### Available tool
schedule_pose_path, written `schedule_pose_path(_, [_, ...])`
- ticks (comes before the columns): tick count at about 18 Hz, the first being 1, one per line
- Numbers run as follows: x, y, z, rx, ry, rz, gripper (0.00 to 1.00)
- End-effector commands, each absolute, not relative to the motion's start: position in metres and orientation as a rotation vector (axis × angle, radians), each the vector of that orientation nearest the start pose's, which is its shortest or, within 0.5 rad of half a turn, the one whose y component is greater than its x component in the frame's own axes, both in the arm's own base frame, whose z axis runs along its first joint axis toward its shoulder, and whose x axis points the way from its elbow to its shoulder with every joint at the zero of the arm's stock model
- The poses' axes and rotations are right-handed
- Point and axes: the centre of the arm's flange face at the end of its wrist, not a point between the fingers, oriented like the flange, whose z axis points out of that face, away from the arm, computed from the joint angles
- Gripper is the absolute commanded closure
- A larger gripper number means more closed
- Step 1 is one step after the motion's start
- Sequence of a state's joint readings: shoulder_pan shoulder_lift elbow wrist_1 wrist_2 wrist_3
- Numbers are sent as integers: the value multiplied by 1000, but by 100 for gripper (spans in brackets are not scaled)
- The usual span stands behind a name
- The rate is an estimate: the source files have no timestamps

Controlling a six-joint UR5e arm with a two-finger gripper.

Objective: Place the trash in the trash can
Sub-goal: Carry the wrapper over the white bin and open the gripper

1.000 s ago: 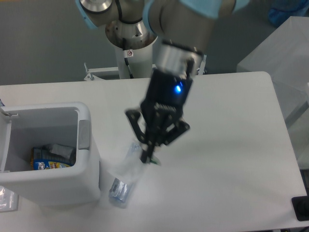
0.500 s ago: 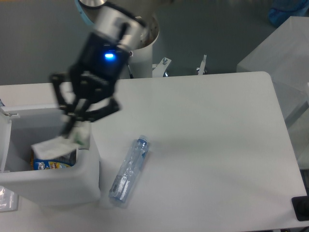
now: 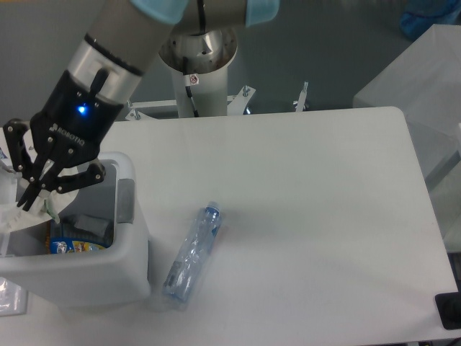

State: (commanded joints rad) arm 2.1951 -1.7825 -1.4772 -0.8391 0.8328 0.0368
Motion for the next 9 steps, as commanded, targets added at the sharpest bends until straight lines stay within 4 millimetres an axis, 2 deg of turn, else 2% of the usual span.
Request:
schedule_pose_path(1, [-192,607,527,-2262,-397,-584,84])
schedule_pose_path(3, [-193,608,519,-2280,-362,-558,65])
schedule_pose_path(5, [-193,607,515,-2288,-328,-544,32])
schedule_pose_path(7, [-194,606,517,-2287,-326,-537,22])
schedule_pose_path(9, [-202,610,521,-2289,-336,-505,7])
